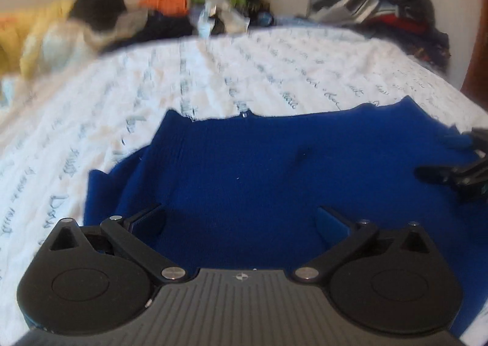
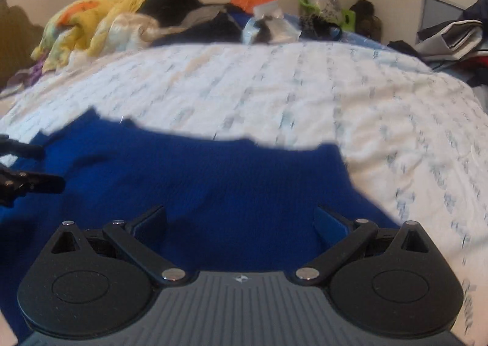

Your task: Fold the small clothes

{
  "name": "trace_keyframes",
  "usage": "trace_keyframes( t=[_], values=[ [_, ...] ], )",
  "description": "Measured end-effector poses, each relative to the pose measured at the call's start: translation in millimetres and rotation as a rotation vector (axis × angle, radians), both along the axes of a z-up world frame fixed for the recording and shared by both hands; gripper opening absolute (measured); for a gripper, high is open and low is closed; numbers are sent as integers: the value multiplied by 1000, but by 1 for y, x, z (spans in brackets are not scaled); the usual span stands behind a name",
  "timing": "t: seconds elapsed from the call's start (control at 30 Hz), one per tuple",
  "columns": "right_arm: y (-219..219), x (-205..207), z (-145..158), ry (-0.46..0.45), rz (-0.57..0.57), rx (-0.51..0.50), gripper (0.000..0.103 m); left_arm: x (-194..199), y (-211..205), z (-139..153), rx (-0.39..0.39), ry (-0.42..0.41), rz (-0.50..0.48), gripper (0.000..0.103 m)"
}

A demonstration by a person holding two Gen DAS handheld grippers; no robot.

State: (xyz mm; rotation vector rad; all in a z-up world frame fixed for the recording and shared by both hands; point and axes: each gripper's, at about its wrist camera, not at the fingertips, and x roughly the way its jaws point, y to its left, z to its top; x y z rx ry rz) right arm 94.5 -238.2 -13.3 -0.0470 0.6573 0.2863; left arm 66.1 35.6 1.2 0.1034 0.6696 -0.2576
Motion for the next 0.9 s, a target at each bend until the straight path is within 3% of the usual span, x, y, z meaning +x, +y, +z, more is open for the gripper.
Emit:
trace_keyframes(
  t=[0.27,0.9],
  values=[
    [-4,1,2,4,-8,26,103,-3,1,2,-20,-11,66,103],
    [-3,2,2,1,-17,36,103,-3,3,1,-33,-10,63,103]
  ],
)
